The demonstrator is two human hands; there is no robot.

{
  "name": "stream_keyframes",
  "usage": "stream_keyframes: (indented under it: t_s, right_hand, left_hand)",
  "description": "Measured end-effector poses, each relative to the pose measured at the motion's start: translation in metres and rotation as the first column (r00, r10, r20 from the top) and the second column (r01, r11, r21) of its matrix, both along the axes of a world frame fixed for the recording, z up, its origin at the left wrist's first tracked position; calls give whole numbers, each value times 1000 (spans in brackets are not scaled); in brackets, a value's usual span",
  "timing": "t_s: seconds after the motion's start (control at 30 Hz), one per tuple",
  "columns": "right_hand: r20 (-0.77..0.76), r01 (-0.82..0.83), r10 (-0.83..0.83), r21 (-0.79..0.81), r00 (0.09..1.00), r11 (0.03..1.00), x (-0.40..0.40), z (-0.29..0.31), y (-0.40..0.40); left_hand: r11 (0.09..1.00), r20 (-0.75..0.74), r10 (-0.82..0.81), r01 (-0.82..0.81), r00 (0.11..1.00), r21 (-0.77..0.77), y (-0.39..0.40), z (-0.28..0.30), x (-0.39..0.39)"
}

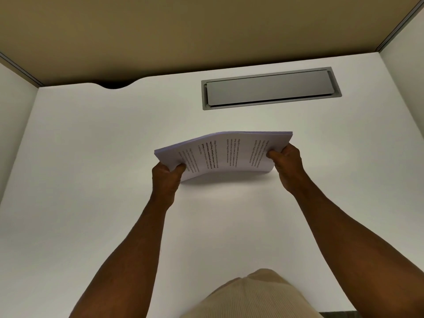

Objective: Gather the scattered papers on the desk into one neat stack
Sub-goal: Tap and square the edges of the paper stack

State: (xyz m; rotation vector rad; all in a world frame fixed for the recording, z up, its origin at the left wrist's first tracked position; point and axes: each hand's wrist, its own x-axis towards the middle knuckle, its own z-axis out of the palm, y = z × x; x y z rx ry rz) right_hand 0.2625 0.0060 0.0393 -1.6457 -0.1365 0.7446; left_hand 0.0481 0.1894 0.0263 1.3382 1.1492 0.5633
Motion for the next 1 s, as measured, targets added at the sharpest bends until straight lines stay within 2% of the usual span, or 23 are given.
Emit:
stream_keyframes:
  t_s: [0.23, 0.5, 0.57, 0.63, 0.67, 0.73, 0.8, 0.83, 0.87, 0.9, 0.93, 1.0]
  right_hand:
    - [35, 12, -12, 13, 999, 1000, 1, 8, -2]
    - [0, -29, 29, -77, 1000, 997, -5, -2, -7]
    - [6, -23, 23, -25, 1000, 999, 0, 5, -9]
    - [44, 42, -44, 38, 998, 998, 6, 17, -11]
    - [120, 79, -83, 33, 989, 996, 9, 24, -12]
    - [434, 102, -47, -104, 899, 989, 15, 41, -11]
    - [704, 32, 136, -220, 697, 975, 14, 62, -6]
    - [781, -47, 225, -244, 583, 969, 11, 73, 0]
    - [815, -138, 310, -279, 489, 950, 5, 85, 7]
    - [806, -223, 394, -327, 441, 918, 0, 94, 14]
    - [766, -292, 475, -379, 433, 878, -6, 101, 20]
    - [685, -338, 535, -416, 494, 844, -14, 107, 27]
  left_hand:
    - [1000, 38, -2, 1, 999, 12, 1, 5, 0]
    - [998, -92, -50, 46, 994, -52, -5, -3, -4]
    - [997, -139, -78, 80, 987, 10, -5, 7, -2]
    - [977, -190, -115, 146, 975, 158, -3, 29, 1]
    - [946, -192, -144, 192, 971, 260, 0, 43, 3]
    - [837, -205, -247, 315, 947, 448, 7, 74, 7]
    - [718, -284, -342, 444, 896, 536, 13, 101, 16]
    - [676, -328, -363, 488, 872, 552, 15, 115, 21]
    - [645, -360, -376, 520, 854, 560, 17, 126, 27]
    - [620, -393, -379, 545, 838, 565, 18, 138, 33]
    - [601, -418, -374, 560, 828, 570, 18, 147, 38]
    - [565, -457, -352, 575, 817, 592, 17, 162, 47]
